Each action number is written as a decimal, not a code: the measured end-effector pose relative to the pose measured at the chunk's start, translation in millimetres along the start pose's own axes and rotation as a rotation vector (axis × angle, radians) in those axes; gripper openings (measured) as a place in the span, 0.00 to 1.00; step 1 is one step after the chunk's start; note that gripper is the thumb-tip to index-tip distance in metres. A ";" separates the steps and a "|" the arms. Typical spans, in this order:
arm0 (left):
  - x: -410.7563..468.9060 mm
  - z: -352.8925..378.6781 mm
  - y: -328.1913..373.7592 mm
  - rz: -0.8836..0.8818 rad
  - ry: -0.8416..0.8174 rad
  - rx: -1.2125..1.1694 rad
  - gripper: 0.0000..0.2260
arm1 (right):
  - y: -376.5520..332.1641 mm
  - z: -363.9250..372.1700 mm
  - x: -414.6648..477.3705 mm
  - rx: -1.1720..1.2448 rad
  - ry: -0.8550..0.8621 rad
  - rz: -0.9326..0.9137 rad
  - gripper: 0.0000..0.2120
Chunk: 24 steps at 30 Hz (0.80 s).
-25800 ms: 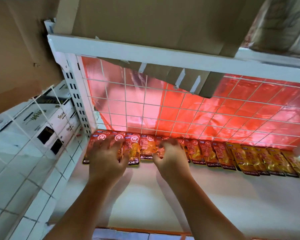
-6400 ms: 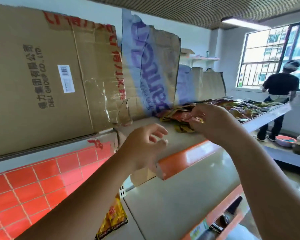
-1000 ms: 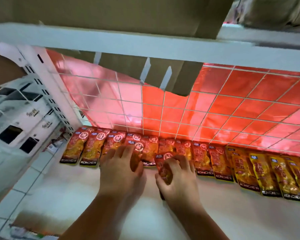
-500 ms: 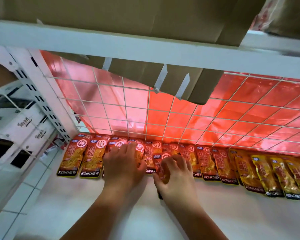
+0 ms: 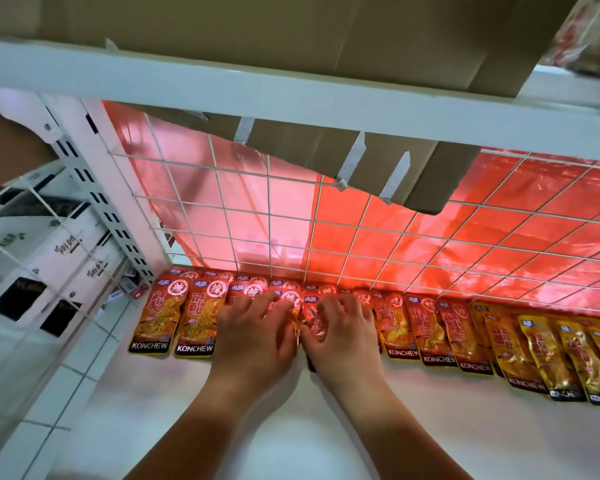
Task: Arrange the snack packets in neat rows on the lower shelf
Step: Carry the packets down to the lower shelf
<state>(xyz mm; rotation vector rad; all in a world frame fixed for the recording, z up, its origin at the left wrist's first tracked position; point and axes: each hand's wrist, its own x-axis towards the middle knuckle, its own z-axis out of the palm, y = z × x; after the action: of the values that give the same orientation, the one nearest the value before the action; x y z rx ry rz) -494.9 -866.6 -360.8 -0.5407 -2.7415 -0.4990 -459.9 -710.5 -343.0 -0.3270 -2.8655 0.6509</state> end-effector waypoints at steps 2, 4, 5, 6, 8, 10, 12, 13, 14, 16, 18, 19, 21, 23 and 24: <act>0.5 -1.7 -3.8 0.011 -0.034 -0.002 0.19 | -2.1 1.7 4.0 -0.025 -0.017 0.007 0.18; -0.6 -2.6 -5.6 0.011 -0.079 0.012 0.19 | -4.5 3.1 6.7 -0.058 -0.068 0.036 0.19; -2.1 -2.3 -5.8 0.013 -0.094 0.016 0.19 | -5.4 3.7 7.6 -0.072 -0.079 0.046 0.19; -4.0 -2.2 -5.7 0.014 -0.101 0.013 0.19 | -6.3 3.8 8.5 -0.079 -0.079 0.050 0.19; -7.9 -2.3 -6.1 0.009 -0.109 0.003 0.19 | -7.4 3.8 9.5 -0.071 -0.089 0.053 0.19; -10.6 -2.6 -6.9 0.010 -0.120 0.005 0.21 | -6.7 0.7 9.7 -0.061 -0.114 0.051 0.19; -12.1 -3.0 -7.6 0.013 -0.132 0.016 0.23 | -3.3 -6.9 8.6 -0.057 -0.111 0.006 0.21; -12.6 -3.3 -7.5 0.011 -0.137 0.021 0.24 | -0.3 -11.6 7.2 -0.061 -0.115 -0.034 0.22; -13.1 -3.9 -7.2 0.009 -0.145 0.027 0.26 | 2.7 -17.1 5.6 -0.079 -0.148 -0.077 0.24; -14.1 -5.0 -6.2 0.007 -0.161 0.042 0.28 | 8.5 -26.3 2.9 -0.153 -0.283 -0.149 0.30; -14.4 -5.6 -5.8 0.011 -0.179 0.060 0.29 | 11.8 -30.4 2.6 -0.219 -0.388 -0.190 0.36; -14.3 -5.5 -5.7 0.015 -0.187 0.068 0.29 | 13.1 -30.2 3.4 -0.234 -0.406 -0.199 0.37; -14.3 -5.0 -6.0 0.023 -0.197 0.075 0.29 | 14.2 -28.6 5.6 -0.237 -0.407 -0.198 0.39; -14.3 -5.1 -6.1 0.023 -0.205 0.076 0.29 | 15.4 -27.0 6.5 -0.227 -0.397 -0.186 0.41; -14.3 -5.4 -6.0 0.023 -0.210 0.078 0.29 | 16.3 -26.2 6.5 -0.225 -0.392 -0.183 0.41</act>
<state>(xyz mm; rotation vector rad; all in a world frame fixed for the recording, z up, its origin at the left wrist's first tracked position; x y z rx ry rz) -483.5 -878.3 -362.8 -0.6369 -2.9350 -0.3452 -457.3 -684.0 -326.1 0.0423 -3.2986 0.3948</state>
